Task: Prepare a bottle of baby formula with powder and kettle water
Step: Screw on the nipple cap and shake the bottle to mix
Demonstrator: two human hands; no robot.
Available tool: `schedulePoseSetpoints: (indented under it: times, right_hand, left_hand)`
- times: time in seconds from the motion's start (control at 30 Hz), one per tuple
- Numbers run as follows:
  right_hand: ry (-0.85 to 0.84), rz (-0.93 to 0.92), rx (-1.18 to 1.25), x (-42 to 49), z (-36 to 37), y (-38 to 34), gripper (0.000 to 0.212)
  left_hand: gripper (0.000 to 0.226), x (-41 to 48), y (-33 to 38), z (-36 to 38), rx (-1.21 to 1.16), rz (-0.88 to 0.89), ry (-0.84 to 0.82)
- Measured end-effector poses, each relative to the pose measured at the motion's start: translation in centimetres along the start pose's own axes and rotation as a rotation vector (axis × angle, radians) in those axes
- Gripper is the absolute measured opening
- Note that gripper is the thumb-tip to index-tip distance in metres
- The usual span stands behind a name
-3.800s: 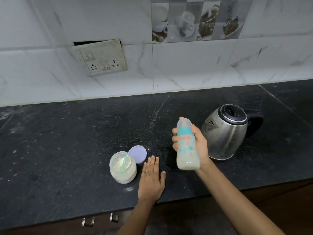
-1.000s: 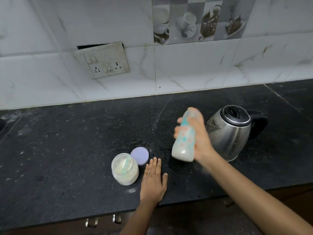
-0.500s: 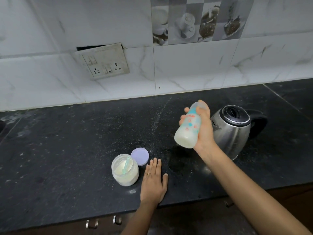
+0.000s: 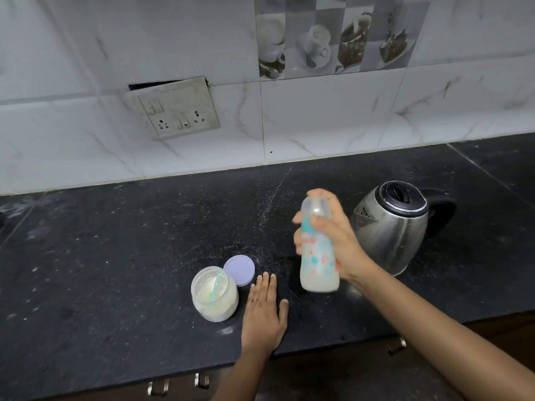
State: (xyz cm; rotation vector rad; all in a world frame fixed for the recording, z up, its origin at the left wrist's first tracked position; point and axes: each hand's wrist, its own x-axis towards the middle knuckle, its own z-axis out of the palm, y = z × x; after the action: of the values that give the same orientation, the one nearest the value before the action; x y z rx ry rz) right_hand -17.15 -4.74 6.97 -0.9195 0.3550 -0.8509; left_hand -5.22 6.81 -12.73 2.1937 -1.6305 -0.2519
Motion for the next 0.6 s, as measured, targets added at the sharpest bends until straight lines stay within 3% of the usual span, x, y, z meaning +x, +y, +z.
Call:
schedulePoseSetpoints:
  times: [0.1, 0.13, 0.2, 0.27, 0.4, 0.5, 0.57, 0.6]
  right_hand:
    - [0.338, -0.027, 0.308, 1.4, -0.8, -0.5, 0.044]
    - [0.330, 0.005, 0.295, 1.3, -0.8, -0.1, 0.044]
    - [0.152, 0.063, 0.079, -0.1, -0.4, 1.0, 0.043]
    - [0.062, -0.007, -0.025, -0.7, 0.3, 0.6, 0.042]
    - [0.381, -0.069, 0.312, 2.4, -0.3, -1.4, 0.050]
    - [0.215, 0.030, 0.064, 0.6, 0.0, 0.3, 0.043]
    - [0.087, 0.001, -0.078, -0.4, 0.5, 0.4, 0.043]
    - [0.126, -0.018, -0.062, 0.3, 0.2, 0.0, 0.048]
  left_hand:
    - [0.068, 0.1, 0.0, 0.0, 0.002, 0.009, 0.010]
    - [0.068, 0.1, 0.0, 0.0, 0.003, 0.007, 0.012]
    - [0.068, 0.0, 0.0, 0.0, 0.003, 0.007, 0.009]
    - [0.069, 0.1, 0.0, 0.0, 0.004, 0.005, 0.006]
    - [0.067, 0.0, 0.0, 0.0, 0.010, 0.016, 0.017]
    - [0.065, -0.1, 0.0, 0.2, 0.005, 0.014, 0.024]
    - [0.065, 0.0, -0.1, 0.2, 0.008, 0.017, 0.030]
    - [0.065, 0.1, -0.1, 0.2, 0.005, 0.022, 0.033]
